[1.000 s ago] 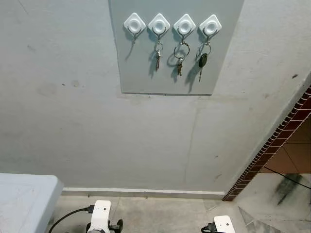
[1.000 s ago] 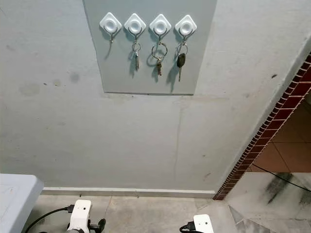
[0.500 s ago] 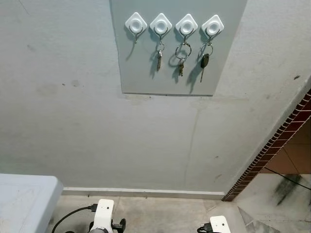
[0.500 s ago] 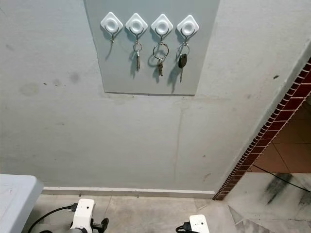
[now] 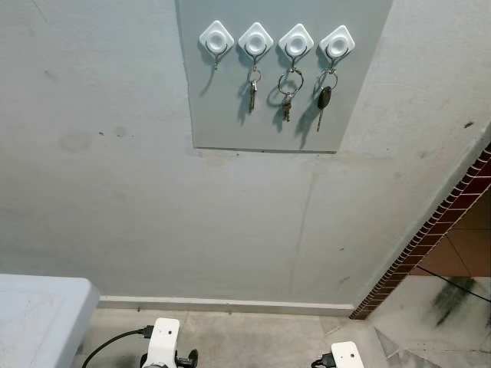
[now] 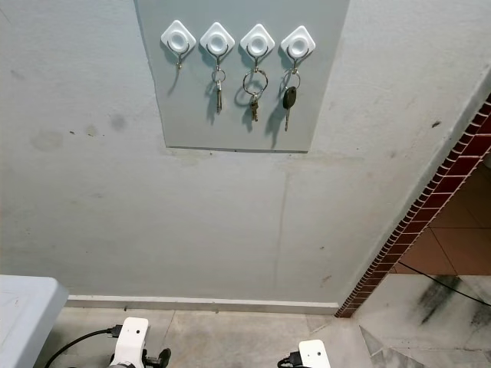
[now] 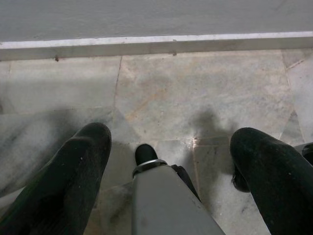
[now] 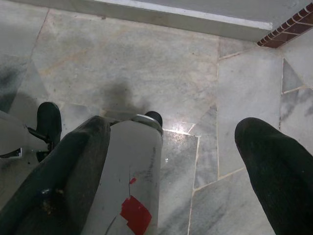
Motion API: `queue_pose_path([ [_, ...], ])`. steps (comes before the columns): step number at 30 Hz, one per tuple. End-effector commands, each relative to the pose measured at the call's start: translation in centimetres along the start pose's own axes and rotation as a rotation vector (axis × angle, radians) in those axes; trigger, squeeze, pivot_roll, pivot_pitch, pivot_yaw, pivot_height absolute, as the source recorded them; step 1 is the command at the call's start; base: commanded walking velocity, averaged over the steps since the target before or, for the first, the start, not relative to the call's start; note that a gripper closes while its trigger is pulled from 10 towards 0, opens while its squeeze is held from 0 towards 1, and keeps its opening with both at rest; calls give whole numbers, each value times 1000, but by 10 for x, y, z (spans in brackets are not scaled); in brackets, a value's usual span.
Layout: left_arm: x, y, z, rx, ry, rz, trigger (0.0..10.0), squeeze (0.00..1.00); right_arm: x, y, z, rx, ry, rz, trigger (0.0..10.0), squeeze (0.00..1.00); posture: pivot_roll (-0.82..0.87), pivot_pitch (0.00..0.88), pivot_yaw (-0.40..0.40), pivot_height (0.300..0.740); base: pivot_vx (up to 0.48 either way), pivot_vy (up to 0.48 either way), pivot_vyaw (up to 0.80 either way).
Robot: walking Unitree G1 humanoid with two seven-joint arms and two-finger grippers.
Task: Hang keys on a hook
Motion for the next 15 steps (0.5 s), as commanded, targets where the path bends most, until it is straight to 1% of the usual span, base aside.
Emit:
queue_pose_path([
  [1,-2,-1,0,-3,-2,-9,10000,0,3,-15,3,-52,-5,8,10000,0,-52,0,-1,715,0,0,0],
  [7,-2,1,0,1,-3,-8,10000,0,2,-16,3,-57,-2,14,10000,0,-54,0,0,715,0,0,0],
  [8,-1,0,0,0,-6,-9,10000,0,2,-17,3,-61,1,30,10000,0,-54,0,-2,715,0,0,800],
  [15,0,-3,1,-6,-8,-8,10000,0,1,-20,4,-71,1,31,10000,0,-48,0,-5,715,0,0,800],
])
Point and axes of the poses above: a point about 5 cm out from each wrist's last joint towards the gripper, its own z axis pointing back from the gripper into the wrist, its own y axis along the axis of the wrist's last joint, x = y × z, the point moved 6 cm from there along -z, pointing out of the wrist towards the gripper, and after that the axes turned 2 degrees about -z, right-handed, at the moved point
